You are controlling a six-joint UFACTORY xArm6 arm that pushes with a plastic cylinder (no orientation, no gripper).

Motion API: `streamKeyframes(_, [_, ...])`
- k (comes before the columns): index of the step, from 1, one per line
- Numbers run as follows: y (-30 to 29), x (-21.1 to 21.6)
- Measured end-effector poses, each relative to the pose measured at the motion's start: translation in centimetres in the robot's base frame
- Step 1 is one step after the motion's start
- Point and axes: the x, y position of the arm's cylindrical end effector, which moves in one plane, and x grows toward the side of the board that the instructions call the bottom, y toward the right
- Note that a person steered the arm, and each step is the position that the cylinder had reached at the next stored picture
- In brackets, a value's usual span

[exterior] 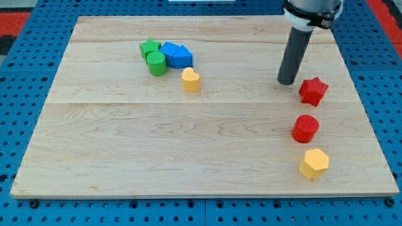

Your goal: Adjust red star above red circle

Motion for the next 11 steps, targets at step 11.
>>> streamKeyframes(11, [7.4,-1.6])
